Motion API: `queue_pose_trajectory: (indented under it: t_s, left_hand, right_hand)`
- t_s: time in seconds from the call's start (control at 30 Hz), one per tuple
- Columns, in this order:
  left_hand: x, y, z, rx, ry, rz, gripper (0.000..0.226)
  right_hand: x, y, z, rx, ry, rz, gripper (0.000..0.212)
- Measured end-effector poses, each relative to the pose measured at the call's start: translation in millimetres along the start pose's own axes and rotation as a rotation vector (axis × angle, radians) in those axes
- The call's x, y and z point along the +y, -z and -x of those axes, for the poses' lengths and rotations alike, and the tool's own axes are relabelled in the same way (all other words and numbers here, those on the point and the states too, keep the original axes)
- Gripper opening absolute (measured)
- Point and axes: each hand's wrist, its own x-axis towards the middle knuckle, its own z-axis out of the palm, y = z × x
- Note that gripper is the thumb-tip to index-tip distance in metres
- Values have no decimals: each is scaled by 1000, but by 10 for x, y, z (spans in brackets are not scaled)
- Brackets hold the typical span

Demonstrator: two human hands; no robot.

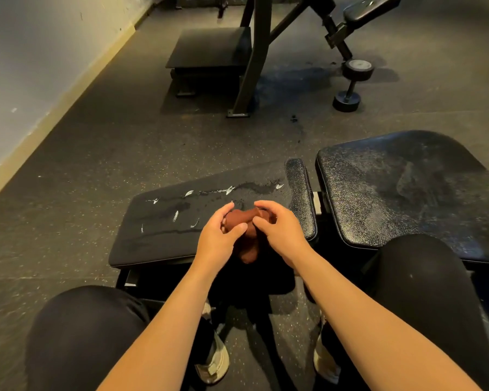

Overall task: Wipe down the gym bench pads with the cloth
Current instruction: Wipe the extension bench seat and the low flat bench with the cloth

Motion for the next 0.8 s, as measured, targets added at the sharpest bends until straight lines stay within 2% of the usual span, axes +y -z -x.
queue_pose_trajectory:
  t_s: [0.13,0.23,0.37,0.47,0.5,0.57,0.63,0.73,0.8]
  left_hand:
    - [-35,-38,15,64,-60,-167,21]
    - [-96,-53,-23,72,-61,-187,15]
    - [-94,-85,-66,77,-59,-151,16]
    - [-55,-169,-10,28,-2,-61,15]
    - [-65,-197,6,1,-1,-32,19]
    - [-136,-241,17,-71,-17,-14,44]
    - [-231,-279,9,-119,-29,-14,60]
    - [-277,-329,-23,-40,-13,52,52]
    - [-278,-350,-73,15,19,61,42]
  right_hand:
    - [15,26,-19,33,47,105,23]
    - [34,26,-12,63,80,79,15]
    - [22,42,-2,30,76,56,8]
    - [33,32,12,98,61,4,8]
    - [51,24,9,135,58,-1,9]
    - [82,14,-8,193,24,-28,10]
    - [111,9,-37,199,-8,-65,14]
    - [146,-10,-57,134,9,6,29]
    - [199,-38,-53,110,21,144,37]
